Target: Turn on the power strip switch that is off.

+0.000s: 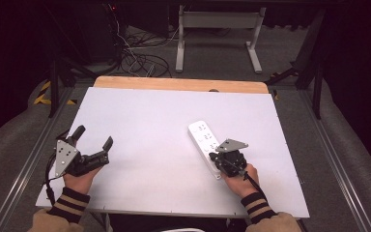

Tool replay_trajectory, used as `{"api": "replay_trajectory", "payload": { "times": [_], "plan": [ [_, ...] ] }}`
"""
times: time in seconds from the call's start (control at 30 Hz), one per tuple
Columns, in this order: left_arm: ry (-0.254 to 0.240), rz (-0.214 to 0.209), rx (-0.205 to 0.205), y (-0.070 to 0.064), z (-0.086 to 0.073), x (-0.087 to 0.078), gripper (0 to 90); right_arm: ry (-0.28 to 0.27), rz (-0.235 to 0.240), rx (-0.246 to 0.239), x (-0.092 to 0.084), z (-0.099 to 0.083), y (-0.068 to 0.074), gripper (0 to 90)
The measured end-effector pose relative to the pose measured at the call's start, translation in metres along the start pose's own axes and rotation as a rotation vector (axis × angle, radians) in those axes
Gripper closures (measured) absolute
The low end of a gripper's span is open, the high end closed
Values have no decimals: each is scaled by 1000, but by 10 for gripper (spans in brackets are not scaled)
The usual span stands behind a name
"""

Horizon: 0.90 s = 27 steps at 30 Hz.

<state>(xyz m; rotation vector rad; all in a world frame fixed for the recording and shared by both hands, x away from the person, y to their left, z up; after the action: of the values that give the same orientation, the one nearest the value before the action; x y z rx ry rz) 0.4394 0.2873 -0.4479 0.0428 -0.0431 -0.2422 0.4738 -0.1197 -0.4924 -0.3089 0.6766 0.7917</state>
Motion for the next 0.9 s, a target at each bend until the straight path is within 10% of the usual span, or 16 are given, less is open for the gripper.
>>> {"api": "replay_trajectory", "payload": {
  "times": [0.9],
  "plan": [
    [0,-2,0,0,0,1,30,-3,-10,-7,0,0,1,900]
  ]
}}
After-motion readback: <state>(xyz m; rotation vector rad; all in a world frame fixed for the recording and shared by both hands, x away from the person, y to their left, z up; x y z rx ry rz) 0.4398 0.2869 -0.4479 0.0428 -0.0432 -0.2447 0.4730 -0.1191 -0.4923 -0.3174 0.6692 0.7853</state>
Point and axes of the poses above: each handheld gripper's, and its own axes: x roughly forward along the jaws, z roughly out of its top, y roughly to its left, the point moved 4 cm from there along x, roughly forward along the jaws, and after that the axes turned 6 degrees about z, right-handed, at the moved point
